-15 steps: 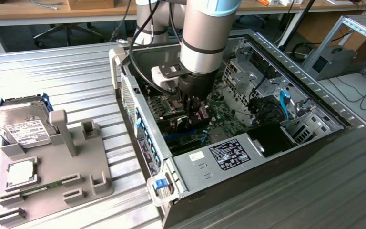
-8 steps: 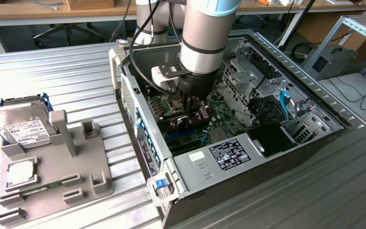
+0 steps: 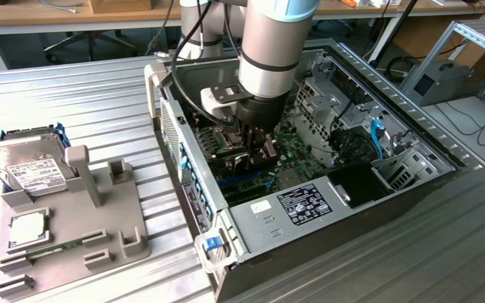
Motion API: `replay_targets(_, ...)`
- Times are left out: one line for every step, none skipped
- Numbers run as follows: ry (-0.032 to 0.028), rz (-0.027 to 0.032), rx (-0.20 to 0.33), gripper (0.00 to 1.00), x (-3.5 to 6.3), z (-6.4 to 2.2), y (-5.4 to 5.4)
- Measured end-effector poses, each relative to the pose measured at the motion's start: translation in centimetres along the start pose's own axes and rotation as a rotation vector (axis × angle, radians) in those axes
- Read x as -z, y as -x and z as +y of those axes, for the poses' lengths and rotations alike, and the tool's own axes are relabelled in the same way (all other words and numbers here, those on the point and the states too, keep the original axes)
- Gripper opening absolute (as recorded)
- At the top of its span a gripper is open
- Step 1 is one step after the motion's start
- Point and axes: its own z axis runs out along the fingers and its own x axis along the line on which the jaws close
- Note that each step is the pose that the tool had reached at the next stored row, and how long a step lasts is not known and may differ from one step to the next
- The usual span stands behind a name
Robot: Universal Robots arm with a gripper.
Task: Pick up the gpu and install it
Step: 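Insert the gpu into the slot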
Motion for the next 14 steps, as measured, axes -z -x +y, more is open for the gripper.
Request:
replay_targets(0.0,0.0,0.0,0.27,0.0,0.0,0.0)
replay_targets(0.0,0.0,0.0,0.27,0.0,0.0,0.0)
replay_targets(0.0,0.0,0.0,0.27,0.0,0.0,0.0)
replay_targets(0.0,0.0,0.0,0.27,0.0,0.0,0.0)
replay_targets(0.0,0.0,0.0,0.27,0.0,0.0,0.0)
replay_targets(0.0,0.0,0.0,0.27,0.0,0.0,0.0)
replay_targets(0.0,0.0,0.0,0.27,0.0,0.0,0.0)
replay_targets(0.0,0.0,0.0,0.27,0.0,0.0,0.0)
replay_targets(0.0,0.0,0.0,0.27,0.0,0.0,0.0)
replay_targets(0.0001,-0.0004,0.0,0.27,0.0,0.0,0.0)
replay_targets(0.0002,-0.0016,0.0,0.27,0.01,0.01,-0.01)
replay_targets(0.0002,-0.0044,0.0,0.27,0.01,0.01,0.0)
replay_targets(0.0001,-0.0057,0.0,0.27,-0.02,0.0,0.0)
replay_targets(0.0003,-0.0063,0.0,0.27,-0.04,0.0,0.0)
